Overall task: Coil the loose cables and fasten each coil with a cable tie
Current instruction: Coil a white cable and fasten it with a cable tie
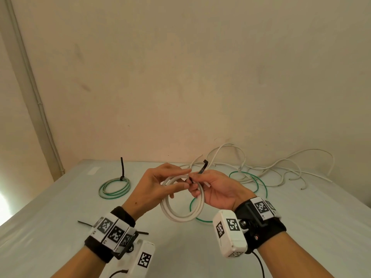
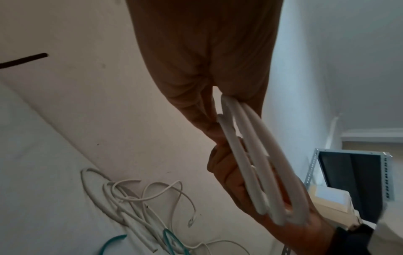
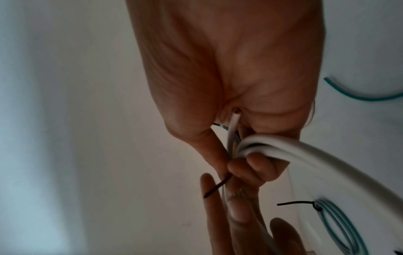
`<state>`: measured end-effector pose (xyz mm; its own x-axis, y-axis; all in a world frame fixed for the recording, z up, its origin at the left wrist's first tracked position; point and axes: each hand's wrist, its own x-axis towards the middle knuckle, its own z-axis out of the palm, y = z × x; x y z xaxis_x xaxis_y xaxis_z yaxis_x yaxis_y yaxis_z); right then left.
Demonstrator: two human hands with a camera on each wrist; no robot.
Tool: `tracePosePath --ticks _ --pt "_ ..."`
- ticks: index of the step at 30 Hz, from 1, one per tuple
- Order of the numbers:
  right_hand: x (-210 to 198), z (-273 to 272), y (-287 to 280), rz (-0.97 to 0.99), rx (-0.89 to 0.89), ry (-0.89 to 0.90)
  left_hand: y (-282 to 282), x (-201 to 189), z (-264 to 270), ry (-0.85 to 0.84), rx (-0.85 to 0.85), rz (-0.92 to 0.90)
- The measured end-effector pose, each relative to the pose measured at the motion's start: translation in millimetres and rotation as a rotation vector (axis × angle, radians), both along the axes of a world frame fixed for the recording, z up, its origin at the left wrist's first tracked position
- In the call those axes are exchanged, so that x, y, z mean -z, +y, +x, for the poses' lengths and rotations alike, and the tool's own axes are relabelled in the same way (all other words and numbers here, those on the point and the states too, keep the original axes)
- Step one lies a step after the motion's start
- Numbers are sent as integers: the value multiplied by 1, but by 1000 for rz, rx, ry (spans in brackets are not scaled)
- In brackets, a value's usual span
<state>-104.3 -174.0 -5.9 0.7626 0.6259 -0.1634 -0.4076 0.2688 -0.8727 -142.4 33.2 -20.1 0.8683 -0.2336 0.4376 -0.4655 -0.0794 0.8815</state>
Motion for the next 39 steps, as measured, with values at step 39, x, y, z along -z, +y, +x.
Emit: tracePosePath --ticks 39 --pt "2 -22 15 8 436 -117 -20 -1 3 100 -77 -145"
